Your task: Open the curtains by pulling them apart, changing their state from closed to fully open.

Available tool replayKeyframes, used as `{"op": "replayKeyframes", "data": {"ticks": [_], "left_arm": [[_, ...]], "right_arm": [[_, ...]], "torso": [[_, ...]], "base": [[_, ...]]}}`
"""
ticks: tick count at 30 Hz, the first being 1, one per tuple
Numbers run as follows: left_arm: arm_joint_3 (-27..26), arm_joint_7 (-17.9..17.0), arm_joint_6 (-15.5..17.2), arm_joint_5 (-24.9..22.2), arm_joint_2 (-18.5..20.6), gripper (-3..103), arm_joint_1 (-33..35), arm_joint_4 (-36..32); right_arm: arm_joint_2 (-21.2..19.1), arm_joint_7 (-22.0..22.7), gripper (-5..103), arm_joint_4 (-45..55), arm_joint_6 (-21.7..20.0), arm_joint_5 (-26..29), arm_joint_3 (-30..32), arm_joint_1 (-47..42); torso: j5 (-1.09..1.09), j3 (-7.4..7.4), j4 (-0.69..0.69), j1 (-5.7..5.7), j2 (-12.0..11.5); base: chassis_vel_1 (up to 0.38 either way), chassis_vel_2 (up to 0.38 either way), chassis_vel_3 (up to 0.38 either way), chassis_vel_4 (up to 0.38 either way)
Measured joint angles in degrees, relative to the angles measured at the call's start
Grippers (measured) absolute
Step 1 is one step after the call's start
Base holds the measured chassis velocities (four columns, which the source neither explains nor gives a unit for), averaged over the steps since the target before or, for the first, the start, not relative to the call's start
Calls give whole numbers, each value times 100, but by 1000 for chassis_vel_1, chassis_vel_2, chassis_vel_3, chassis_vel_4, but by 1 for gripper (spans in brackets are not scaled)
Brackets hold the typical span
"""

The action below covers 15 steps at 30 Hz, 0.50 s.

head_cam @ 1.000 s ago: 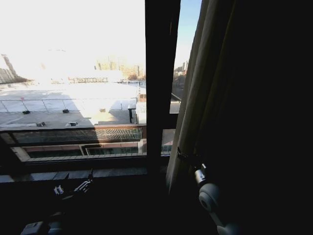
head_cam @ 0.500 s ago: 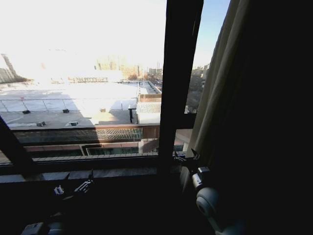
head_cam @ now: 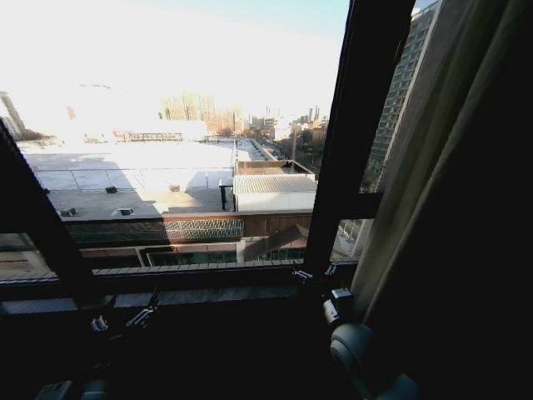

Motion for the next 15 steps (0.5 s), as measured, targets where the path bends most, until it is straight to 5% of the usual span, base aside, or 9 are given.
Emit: {"op": "replayKeyframes", "data": {"ticks": [15], "left_arm": [[9, 6, 0, 0, 0, 100, -12, 38]], "right_arm": [[33, -18, 100, -53, 49, -111, -74, -22]], "torso": [[0, 0, 0, -1, 0]], "base": [[349, 351, -366, -351]]}}
